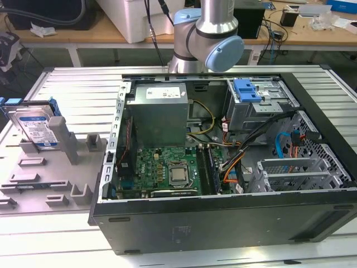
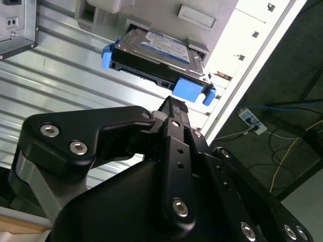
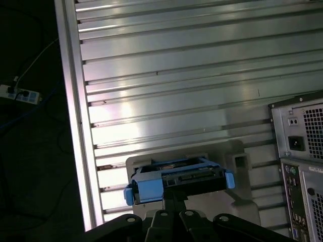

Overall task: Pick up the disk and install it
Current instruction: 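Reach for the disk, then pick up the disk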

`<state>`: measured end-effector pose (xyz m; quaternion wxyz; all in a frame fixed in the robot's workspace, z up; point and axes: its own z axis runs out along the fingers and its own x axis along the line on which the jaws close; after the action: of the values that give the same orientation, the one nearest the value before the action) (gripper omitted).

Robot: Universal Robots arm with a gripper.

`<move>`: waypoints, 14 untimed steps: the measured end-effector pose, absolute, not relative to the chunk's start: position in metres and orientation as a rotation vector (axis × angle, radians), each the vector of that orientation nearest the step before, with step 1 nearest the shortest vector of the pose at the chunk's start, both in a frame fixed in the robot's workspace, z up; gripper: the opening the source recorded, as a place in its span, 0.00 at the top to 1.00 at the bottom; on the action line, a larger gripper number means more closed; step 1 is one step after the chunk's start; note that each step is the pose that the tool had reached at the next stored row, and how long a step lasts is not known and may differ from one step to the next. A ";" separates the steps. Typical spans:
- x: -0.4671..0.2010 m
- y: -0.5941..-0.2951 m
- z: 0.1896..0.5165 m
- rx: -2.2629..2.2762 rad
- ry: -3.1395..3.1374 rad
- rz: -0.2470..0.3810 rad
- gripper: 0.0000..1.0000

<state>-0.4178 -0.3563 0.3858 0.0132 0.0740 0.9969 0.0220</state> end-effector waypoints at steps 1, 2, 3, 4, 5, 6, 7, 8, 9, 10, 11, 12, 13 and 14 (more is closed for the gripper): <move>-0.418 -0.356 0.386 0.231 3.106 0.069 0.89; -0.418 -0.356 0.386 0.231 3.106 0.069 0.89; -0.418 -0.356 0.386 0.231 3.106 0.069 0.89; -0.418 -0.356 0.386 0.231 3.106 0.069 0.89; -0.418 -0.356 0.386 0.231 3.106 0.069 0.89; -0.418 -0.356 0.386 0.231 3.106 0.069 0.89; -0.419 -0.356 0.386 0.231 3.106 0.069 0.89; -0.419 -0.356 0.386 0.231 3.106 0.069 0.89; -0.419 -0.356 0.386 0.231 3.106 0.069 0.89; -0.419 -0.356 0.386 0.231 3.106 0.069 0.89; -0.419 -0.356 0.386 0.231 3.106 0.069 0.89; -0.419 -0.356 0.386 0.231 3.106 0.069 0.89; -0.419 -0.356 0.386 0.231 3.106 0.069 0.89; -0.419 -0.356 0.386 0.231 3.106 0.069 0.89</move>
<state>-0.4192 -0.3563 0.3858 0.0133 0.0742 0.9969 0.0220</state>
